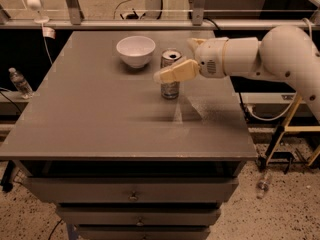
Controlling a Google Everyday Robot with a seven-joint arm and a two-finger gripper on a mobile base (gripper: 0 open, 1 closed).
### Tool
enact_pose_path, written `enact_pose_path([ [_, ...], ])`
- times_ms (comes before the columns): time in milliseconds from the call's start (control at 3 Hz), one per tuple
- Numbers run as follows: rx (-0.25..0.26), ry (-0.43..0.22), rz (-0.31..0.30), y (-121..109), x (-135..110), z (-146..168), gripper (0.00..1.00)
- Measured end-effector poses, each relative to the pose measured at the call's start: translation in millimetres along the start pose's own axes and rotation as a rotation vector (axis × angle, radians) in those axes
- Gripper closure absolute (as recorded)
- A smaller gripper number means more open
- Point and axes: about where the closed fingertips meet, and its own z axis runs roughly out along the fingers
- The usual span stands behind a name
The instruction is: Place redbull can upright
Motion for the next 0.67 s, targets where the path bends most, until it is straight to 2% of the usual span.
enact_pose_path([
  [333, -0.023, -0.052, -0.052, 15, -4, -31, 0.0],
  [667, -0.065, -0.031, -0.047, 32, -12, -82, 0.0],
])
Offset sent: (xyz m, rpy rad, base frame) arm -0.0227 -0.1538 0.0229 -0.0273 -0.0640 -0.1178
